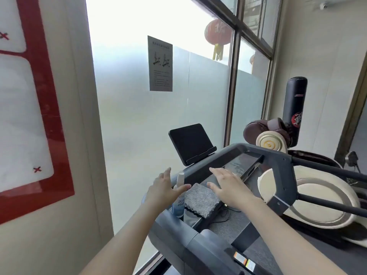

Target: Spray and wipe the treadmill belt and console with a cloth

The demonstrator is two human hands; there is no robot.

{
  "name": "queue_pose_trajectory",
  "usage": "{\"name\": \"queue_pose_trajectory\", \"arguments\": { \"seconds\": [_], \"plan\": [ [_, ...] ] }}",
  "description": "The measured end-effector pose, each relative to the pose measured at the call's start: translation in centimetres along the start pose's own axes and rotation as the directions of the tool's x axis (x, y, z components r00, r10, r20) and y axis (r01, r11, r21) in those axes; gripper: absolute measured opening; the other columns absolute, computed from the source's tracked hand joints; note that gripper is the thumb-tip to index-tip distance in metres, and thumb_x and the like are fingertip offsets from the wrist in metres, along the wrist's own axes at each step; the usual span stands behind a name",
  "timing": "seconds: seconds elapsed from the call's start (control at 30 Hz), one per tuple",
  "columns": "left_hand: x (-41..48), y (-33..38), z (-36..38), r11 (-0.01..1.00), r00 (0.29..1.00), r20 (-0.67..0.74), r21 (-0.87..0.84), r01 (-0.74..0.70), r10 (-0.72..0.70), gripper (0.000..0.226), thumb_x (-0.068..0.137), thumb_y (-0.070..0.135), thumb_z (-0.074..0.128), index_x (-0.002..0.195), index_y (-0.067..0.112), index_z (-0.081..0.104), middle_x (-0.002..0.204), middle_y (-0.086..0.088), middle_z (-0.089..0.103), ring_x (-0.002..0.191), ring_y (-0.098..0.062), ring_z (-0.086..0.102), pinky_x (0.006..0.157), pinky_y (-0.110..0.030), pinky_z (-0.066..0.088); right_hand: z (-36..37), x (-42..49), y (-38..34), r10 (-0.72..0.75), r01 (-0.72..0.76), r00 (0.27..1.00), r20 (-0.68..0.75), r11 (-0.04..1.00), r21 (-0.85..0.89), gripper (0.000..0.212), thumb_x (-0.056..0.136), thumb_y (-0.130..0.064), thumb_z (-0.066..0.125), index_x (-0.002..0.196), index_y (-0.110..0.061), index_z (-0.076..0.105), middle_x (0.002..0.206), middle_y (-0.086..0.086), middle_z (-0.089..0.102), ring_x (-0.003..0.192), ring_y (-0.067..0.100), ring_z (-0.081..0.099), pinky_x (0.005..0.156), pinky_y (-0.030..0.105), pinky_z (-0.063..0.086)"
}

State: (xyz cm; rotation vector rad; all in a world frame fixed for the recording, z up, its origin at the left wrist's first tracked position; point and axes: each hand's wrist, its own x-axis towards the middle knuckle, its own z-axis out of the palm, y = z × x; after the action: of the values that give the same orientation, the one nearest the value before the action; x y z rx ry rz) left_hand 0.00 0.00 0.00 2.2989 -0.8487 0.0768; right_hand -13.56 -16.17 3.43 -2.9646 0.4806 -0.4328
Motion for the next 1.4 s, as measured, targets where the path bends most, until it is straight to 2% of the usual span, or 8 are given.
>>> {"name": "queue_pose_trajectory", "arguments": {
  "seconds": [0.17, 0.27, 0.4, 0.6, 0.73, 0.8, 1.13, 1.4],
  "plan": [
    [0.6, -1.4, 3.2, 0.922, 0.999, 0.039, -0.387, 0.016, -0.001, 0.072, 0.074, 0.048, 0.076, 0.130, 0.015, 0.046, 0.118, 0.000, 0.062, 0.107, -0.016, 0.058, 0.088, -0.027, 0.045, 1.2, 1.1, -0.5, -0.004, 0.004, 1.000, 0.002, 1.000, 0.028, 0.052, 0.101, -0.034, 0.037, 0.149, -0.017, 0.026, 0.152, 0.001, 0.032, 0.141, 0.016, 0.024, 0.115, 0.034, 0.020],
    [0.5, -1.3, 4.2, 0.912, 0.999, 0.036, -0.409, 0.034, -0.021, 0.048, 0.078, 0.037, 0.076, 0.109, 0.012, 0.050, 0.093, 0.001, 0.062, 0.088, -0.016, 0.056, 0.068, -0.023, 0.042, 1.7, 1.4, -0.8, -0.001, 0.000, 1.000, 0.022, 0.999, 0.038, 0.051, 0.101, -0.033, 0.036, 0.149, -0.018, 0.026, 0.151, 0.001, 0.033, 0.141, 0.016, 0.025, 0.114, 0.035, 0.021],
    [0.7, -1.1, 5.1, 0.897, 0.999, 0.018, -0.440, 0.039, -0.034, 0.042, 0.081, 0.033, 0.074, 0.096, 0.002, 0.050, 0.078, 0.001, 0.056, 0.072, -0.014, 0.049, 0.055, -0.014, 0.036, 2.1, 1.5, -1.2, -0.009, 0.008, 1.000, 0.014, 0.997, 0.080, 0.049, 0.101, -0.033, 0.037, 0.148, -0.018, 0.029, 0.150, 0.001, 0.036, 0.140, 0.016, 0.027, 0.113, 0.035, 0.022],
    [1.1, 1.6, 3.5, 0.918, 0.991, -0.066, -0.375, -0.131, 0.114, 0.035, 0.082, 0.032, 0.072, 0.094, 0.009, 0.049, 0.070, 0.006, 0.050, 0.060, -0.013, 0.044, 0.053, -0.025, 0.036, 0.4, 1.9, -2.4, 0.000, 0.055, 0.988, -0.154, 0.932, 0.358, 0.044, 0.098, -0.041, 0.044, 0.136, -0.018, 0.045, 0.121, 0.000, 0.057, 0.117, 0.017, 0.049, 0.100, 0.037, 0.040],
    [0.2, 3.1, 1.6, 0.948, 0.968, -0.139, -0.214, -0.237, 0.211, 0.034, 0.079, 0.039, 0.071, 0.088, 0.014, 0.050, 0.067, 0.006, 0.051, 0.057, -0.012, 0.043, 0.052, -0.028, 0.036, -1.8, 1.8, -3.3, 0.037, 0.117, 0.958, -0.285, 0.856, 0.503, 0.030, 0.097, -0.040, 0.048, 0.109, -0.016, 0.061, 0.083, -0.004, 0.059, 0.077, 0.008, 0.054, 0.070, 0.013, 0.042],
    [-0.4, 3.7, 0.6, 0.954, 0.962, -0.169, -0.175, -0.242, 0.213, 0.033, 0.079, 0.041, 0.071, 0.082, 0.018, 0.047, 0.062, 0.009, 0.048, 0.054, -0.009, 0.041, 0.049, -0.025, 0.033, -2.4, 1.6, -3.7, 0.037, 0.144, 0.950, -0.309, 0.829, 0.541, 0.027, 0.095, -0.039, 0.053, 0.094, -0.015, 0.062, 0.068, -0.004, 0.053, 0.062, 0.006, 0.047, 0.059, 0.011, 0.039],
    [-4.0, 6.0, -2.3, 0.979, 0.974, -0.170, -0.112, -0.171, 0.151, 0.027, 0.080, 0.037, 0.066, 0.079, 0.016, 0.049, 0.064, 0.005, 0.050, 0.059, -0.016, 0.046, 0.050, -0.028, 0.032, -4.3, 0.6, -3.9, 0.025, 0.164, 0.965, -0.261, 0.720, 0.675, 0.024, 0.092, -0.036, 0.059, 0.081, -0.015, 0.064, 0.062, -0.007, 0.054, 0.050, -0.002, 0.043, 0.054, 0.010, 0.035],
    [-4.7, 8.8, -4.4, 0.962, 0.971, -0.176, -0.193, -0.192, 0.159, 0.026, 0.081, 0.034, 0.067, 0.087, 0.010, 0.058, 0.071, 0.001, 0.055, 0.068, -0.019, 0.051, 0.056, -0.028, 0.037, -6.9, 1.3, -3.3, -0.001, 0.215, 0.960, -0.280, 0.645, 0.733, 0.032, 0.092, -0.039, 0.057, 0.074, -0.014, 0.064, 0.045, -0.016, 0.045, 0.047, 0.003, 0.040, 0.061, 0.027, 0.033]
  ]
}}
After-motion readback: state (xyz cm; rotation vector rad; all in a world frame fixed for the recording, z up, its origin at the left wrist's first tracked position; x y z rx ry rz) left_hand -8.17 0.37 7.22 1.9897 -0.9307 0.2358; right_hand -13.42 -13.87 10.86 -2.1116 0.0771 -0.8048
